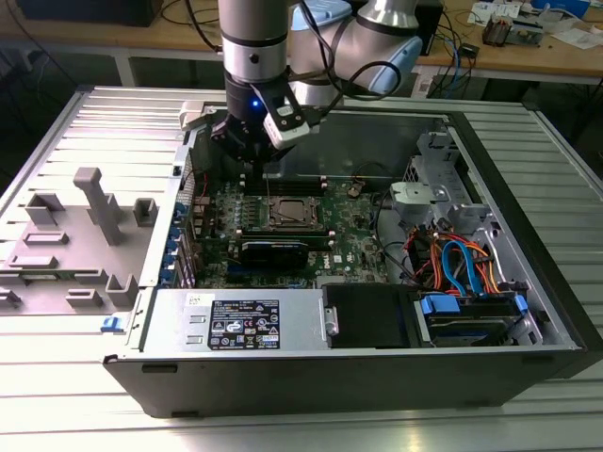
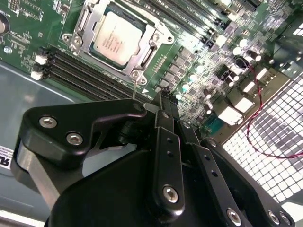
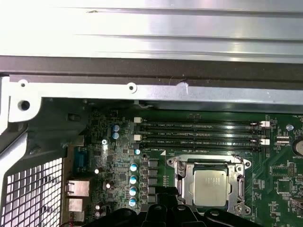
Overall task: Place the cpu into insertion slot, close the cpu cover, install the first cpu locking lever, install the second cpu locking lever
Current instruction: 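Install the first cpu locking lever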
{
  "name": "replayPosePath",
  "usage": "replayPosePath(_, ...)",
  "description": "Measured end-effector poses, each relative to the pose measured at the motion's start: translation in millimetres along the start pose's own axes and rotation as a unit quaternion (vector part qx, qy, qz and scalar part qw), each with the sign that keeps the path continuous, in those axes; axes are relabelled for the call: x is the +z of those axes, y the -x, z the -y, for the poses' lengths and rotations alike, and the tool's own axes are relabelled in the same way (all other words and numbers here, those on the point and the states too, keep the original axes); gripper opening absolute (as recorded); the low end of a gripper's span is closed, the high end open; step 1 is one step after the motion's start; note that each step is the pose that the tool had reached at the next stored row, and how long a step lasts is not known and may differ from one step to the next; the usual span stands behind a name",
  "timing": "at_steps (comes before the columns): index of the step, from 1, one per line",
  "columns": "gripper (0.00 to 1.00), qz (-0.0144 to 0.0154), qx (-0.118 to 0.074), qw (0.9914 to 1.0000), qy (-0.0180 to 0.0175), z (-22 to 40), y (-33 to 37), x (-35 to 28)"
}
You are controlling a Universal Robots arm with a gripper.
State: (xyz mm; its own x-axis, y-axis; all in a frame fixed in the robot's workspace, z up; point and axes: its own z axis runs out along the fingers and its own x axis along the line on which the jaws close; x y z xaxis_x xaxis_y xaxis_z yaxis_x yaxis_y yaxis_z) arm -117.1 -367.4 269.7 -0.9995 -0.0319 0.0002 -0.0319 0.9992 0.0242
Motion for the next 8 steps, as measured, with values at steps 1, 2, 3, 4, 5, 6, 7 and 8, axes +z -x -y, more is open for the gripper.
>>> replayPosePath(1, 0.11, 0.0, 0.0, 1.0, 0.0, -1.2, 0.0, 0.3)
replayPosePath(2, 0.11, 0.0, 0.0, 1.0, 0.0, -3.4, 0.1, 0.7)
replayPosePath(3, 0.11, 0.0, 0.0, 1.0, 0.0, -4.8, 0.1, 1.0)
replayPosePath(4, 0.11, 0.0, 0.0, 1.0, 0.0, -5.7, 0.2, 1.2)
replayPosePath(5, 0.11, 0.0, -0.001, 1.0, 0.0, -6.9, 0.2, 1.6)
replayPosePath(6, 0.11, 0.0, -0.001, 1.0, 0.0, -7.8, 0.2, 2.0)
replayPosePath(7, 0.11, 0.0, -0.001, 1.0, 0.0, -8.8, 0.3, 2.3)
replayPosePath(8, 0.11, 0.0, -0.001, 1.0, 0.0, -9.8, 0.3, 2.6)
